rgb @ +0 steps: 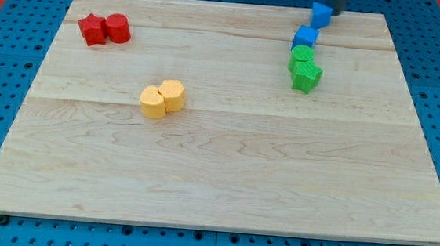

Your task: Move your hand to the bottom of the green star

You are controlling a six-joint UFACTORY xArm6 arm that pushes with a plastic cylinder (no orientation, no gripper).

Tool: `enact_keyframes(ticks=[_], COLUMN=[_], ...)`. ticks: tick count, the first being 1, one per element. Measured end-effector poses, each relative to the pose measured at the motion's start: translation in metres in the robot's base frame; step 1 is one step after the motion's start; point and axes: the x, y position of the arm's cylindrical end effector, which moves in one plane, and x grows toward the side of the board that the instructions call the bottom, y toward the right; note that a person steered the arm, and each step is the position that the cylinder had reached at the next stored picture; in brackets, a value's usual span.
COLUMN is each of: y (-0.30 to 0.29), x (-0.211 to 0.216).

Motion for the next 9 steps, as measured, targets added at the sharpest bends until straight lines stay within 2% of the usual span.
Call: enact_keyframes(ticks=[1,2,4,6,8,9], y=[-0.011,0.005,0.098,0.104,0.101,0.051], x=[0.004,0.004,0.001,0.017,0.161,0.203])
